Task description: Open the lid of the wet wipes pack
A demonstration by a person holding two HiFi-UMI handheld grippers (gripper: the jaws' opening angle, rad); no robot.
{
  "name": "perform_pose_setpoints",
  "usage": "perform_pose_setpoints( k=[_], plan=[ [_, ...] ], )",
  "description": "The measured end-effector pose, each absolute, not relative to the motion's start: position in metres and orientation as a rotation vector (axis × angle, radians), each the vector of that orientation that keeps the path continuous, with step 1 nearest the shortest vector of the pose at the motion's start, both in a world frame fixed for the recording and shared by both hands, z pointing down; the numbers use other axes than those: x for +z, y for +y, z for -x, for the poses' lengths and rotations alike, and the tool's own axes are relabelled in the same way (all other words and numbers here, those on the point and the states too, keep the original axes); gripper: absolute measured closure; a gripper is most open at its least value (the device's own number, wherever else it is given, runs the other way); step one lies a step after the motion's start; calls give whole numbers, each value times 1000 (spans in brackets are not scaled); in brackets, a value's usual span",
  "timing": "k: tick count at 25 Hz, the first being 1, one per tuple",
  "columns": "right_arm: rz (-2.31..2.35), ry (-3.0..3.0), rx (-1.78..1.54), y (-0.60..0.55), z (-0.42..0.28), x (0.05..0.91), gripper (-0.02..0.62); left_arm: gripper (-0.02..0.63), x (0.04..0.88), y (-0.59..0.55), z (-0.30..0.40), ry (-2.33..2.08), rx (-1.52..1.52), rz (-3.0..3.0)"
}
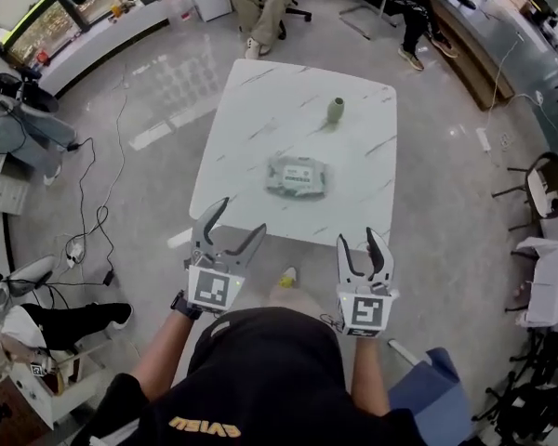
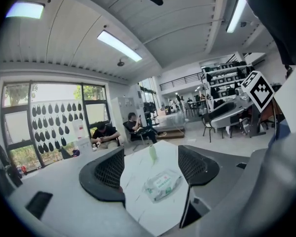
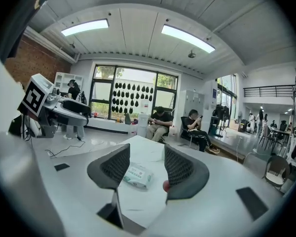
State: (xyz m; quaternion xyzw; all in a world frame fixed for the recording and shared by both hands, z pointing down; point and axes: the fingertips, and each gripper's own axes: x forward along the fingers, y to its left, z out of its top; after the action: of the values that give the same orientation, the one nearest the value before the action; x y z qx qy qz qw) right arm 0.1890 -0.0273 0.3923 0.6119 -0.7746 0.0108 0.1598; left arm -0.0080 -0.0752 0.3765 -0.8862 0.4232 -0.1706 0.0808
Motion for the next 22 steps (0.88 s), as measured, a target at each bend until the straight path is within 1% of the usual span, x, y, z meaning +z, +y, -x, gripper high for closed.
perform_pose_setpoints(
  k=[11, 15, 18, 22],
  plan=[
    [-1620, -2206, 92, -75, -180, 441, 380, 252, 399, -114, 9, 1329, -575, 2646],
    [-1587, -2118, -47, -93, -176, 461, 385, 274, 435, -140, 13, 1356, -617, 2688],
    [-1548, -2042, -163, -108, -173, 472, 388, 278, 455, -163, 9, 1317, -639, 2693],
    [-1525, -2004, -154, -125, -160, 484, 394, 278, 470, -189, 9, 1312, -621, 2756]
  ],
)
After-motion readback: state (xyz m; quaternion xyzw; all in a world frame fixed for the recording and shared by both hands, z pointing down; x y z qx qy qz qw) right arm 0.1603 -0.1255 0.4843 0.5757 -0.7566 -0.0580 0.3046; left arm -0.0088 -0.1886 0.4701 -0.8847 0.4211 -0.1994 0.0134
